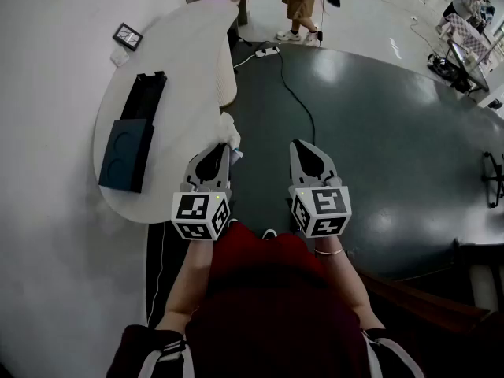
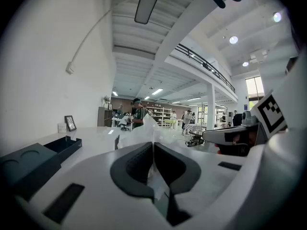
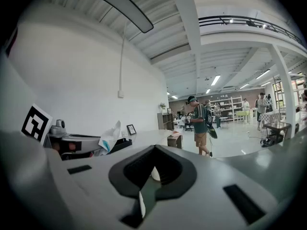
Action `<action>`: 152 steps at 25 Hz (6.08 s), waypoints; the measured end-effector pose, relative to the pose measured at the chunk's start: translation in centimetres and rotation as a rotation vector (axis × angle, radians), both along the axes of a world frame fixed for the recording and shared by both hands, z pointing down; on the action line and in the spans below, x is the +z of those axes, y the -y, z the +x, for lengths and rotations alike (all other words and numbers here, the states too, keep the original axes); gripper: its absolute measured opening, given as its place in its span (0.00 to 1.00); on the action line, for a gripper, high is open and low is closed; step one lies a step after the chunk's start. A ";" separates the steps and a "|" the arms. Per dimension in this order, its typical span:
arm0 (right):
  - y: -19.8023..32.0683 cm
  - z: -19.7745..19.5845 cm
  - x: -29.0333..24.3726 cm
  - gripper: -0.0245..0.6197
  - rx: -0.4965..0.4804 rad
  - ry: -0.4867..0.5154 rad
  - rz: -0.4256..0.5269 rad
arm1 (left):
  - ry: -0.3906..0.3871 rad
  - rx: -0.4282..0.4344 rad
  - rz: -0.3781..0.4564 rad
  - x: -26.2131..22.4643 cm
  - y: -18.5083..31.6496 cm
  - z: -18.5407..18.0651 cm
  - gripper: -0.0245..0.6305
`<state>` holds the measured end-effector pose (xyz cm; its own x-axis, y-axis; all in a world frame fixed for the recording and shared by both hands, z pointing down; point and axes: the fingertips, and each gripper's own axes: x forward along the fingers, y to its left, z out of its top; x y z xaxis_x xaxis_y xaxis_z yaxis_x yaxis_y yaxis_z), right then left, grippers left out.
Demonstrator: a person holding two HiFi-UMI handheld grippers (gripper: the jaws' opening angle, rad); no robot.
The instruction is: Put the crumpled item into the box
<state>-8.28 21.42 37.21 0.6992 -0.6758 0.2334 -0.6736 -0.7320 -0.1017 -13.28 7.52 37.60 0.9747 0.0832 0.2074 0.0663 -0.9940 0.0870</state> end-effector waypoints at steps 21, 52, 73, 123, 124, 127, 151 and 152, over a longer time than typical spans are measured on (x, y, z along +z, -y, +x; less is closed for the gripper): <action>-2.3 3.3 2.8 0.06 0.014 0.063 0.014 | 0.009 -0.013 0.024 0.0 -1.1 3.9 0.08; 12.0 22.2 5.5 0.06 -0.063 0.128 -0.071 | 0.092 -0.088 -0.081 4.8 12.2 22.7 0.08; 28.9 23.2 8.4 0.06 -0.565 0.162 -0.130 | 0.156 -0.582 -0.095 7.0 24.4 18.0 0.08; 45.8 20.2 9.8 0.06 -1.158 0.123 -0.182 | 0.314 -1.020 0.026 8.9 42.0 14.9 0.08; 46.0 20.1 10.0 0.06 -1.158 0.123 -0.188 | 0.322 -1.012 0.020 9.4 42.2 15.0 0.08; 46.8 20.0 10.6 0.06 -1.154 0.129 -0.199 | 0.361 -0.984 0.014 10.7 42.9 15.5 0.08; 48.8 20.6 12.6 0.06 -1.136 0.153 -0.242 | 0.532 -0.876 -0.069 16.1 44.7 17.5 0.09; 48.9 20.6 12.6 0.06 -1.137 0.154 -0.244 | 0.538 -0.872 -0.069 16.2 44.7 17.5 0.09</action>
